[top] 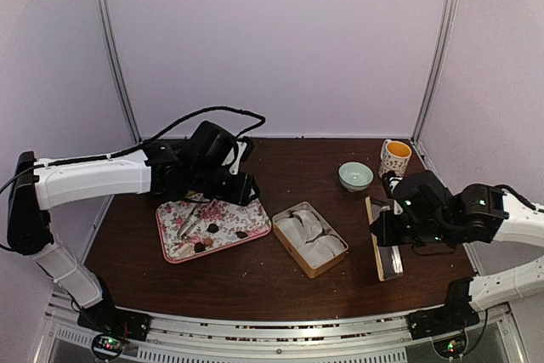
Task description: Pack the chocolate
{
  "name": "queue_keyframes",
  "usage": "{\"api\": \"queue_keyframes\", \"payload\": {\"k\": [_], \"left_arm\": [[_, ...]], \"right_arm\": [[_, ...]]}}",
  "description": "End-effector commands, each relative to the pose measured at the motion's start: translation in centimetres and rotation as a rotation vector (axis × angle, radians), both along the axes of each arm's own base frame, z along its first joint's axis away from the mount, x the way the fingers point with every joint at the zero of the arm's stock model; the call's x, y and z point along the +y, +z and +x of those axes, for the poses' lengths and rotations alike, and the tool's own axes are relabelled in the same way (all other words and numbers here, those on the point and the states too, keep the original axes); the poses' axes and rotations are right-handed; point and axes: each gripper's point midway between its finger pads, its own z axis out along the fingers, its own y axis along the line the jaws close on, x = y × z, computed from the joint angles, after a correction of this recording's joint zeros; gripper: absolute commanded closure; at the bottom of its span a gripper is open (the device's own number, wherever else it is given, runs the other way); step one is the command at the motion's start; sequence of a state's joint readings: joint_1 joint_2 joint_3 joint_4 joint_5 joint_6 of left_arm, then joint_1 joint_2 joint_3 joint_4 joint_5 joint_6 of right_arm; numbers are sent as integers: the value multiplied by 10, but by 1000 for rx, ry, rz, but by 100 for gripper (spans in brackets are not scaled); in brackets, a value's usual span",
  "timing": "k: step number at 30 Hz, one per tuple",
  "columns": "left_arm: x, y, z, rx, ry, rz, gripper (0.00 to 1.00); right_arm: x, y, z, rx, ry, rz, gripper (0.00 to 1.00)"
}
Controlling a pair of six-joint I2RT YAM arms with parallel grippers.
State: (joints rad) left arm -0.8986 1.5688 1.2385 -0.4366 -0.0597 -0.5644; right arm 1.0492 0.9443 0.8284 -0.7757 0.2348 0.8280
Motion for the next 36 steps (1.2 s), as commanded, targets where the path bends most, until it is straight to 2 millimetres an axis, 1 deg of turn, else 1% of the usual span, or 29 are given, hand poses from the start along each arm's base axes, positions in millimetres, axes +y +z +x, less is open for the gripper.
{"api": "queue_keyframes", "payload": {"k": [1, 4, 6, 8, 11, 12, 16, 17, 20, 24, 27, 29, 32, 36], "left_arm": [[-13, 32, -3, -36, -56, -89, 62], [-29, 47, -14, -5, -139, -197, 62], [-43, 64, -23, 11, -215, -305, 59], [-56, 84, -33, 20, -283, -406, 54], [-69, 111, -46, 22, -378, -534, 43], [-73, 119, -50, 20, -409, -572, 40], [-84, 152, -69, 13, -547, -736, 27], [-85, 159, -74, 21, -577, -773, 21], [-83, 176, -80, 19, -597, -844, 17], [-76, 200, -87, 21, -637, -940, 16], [-71, 216, -92, 45, -675, -1034, 17], [-68, 228, -97, 50, -711, -1094, 19], [-64, 239, -103, 62, -748, -1149, 19], [-60, 248, -111, 87, -789, -1198, 21]], "right_arm": [[15, 64, 5, -147, 62, 211, 100], [32, 106, -1, -200, 156, 404, 100], [44, 136, -7, -246, 233, 529, 100], [55, 162, -16, -283, 309, 646, 100], [66, 199, -27, -329, 406, 815, 100], [68, 215, -30, -358, 434, 880, 100], [70, 250, -35, -410, 496, 1044, 100], [70, 258, -37, -419, 514, 1086, 100], [67, 285, -44, -453, 566, 1213, 100], [66, 310, -54, -493, 635, 1293, 100], [69, 323, -57, -502, 674, 1335, 100], [72, 328, -57, -501, 690, 1351, 100], [74, 335, -57, -504, 704, 1365, 100], [74, 342, -58, -511, 723, 1404, 100]]}}
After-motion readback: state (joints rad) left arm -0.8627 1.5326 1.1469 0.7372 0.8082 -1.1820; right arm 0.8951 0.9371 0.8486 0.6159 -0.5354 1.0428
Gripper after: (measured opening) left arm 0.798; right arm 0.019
